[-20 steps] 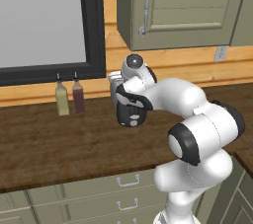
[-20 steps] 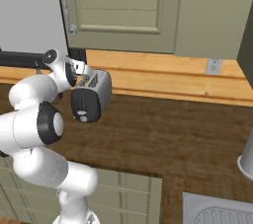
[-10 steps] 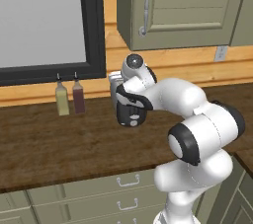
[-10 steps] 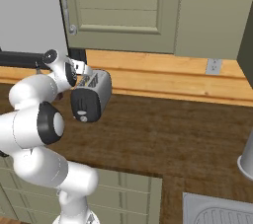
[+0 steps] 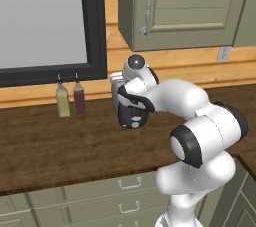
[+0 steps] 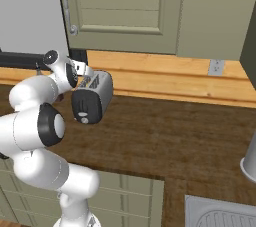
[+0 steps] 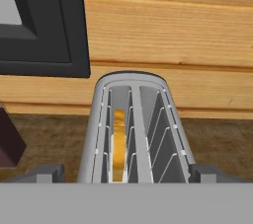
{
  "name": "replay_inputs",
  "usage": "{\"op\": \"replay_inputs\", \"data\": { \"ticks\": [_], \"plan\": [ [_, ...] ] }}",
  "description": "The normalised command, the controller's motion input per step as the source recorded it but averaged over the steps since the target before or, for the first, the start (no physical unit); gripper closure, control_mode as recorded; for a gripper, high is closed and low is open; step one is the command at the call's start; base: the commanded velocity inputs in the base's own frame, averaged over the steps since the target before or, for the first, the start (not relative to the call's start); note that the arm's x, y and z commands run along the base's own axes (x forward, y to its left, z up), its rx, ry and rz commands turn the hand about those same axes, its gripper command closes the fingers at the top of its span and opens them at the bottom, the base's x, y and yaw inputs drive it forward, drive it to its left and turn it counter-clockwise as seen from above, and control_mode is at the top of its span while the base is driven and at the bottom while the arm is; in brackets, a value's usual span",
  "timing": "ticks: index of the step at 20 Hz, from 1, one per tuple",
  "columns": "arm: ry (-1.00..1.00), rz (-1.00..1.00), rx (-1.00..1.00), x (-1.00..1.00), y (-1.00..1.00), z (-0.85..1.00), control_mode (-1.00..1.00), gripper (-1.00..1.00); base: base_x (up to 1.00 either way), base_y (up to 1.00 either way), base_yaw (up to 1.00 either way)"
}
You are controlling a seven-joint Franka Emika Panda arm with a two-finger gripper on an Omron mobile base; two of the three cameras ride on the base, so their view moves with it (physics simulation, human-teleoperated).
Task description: Start the toaster. Once the lever pops up, take the bread to the plate on the dining counter.
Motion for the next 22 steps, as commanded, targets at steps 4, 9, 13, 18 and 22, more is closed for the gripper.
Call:
{"op": "replay_inputs", "data": {
  "ticks": [4, 9, 13, 18, 22],
  "plan": [
    [0.0, 0.0, 0.0, 0.0, 0.0, 0.0, -1.0, -1.0, 0.0, 0.0, 0.0],
    [0.0, 0.0, 0.0, 0.0, 0.0, 0.0, -1.0, -1.0, 0.0, 0.0, 0.0],
    [0.0, 0.0, 0.0, 0.0, 0.0, 0.0, -1.0, -1.0, 0.0, 0.0, 0.0],
    [0.0, 0.0, 0.0, 0.0, 0.0, 0.0, -1.0, -1.0, 0.0, 0.0, 0.0],
    [0.0, 0.0, 0.0, 0.0, 0.0, 0.0, -1.0, -1.0, 0.0, 0.0, 0.0]
  ]
}}
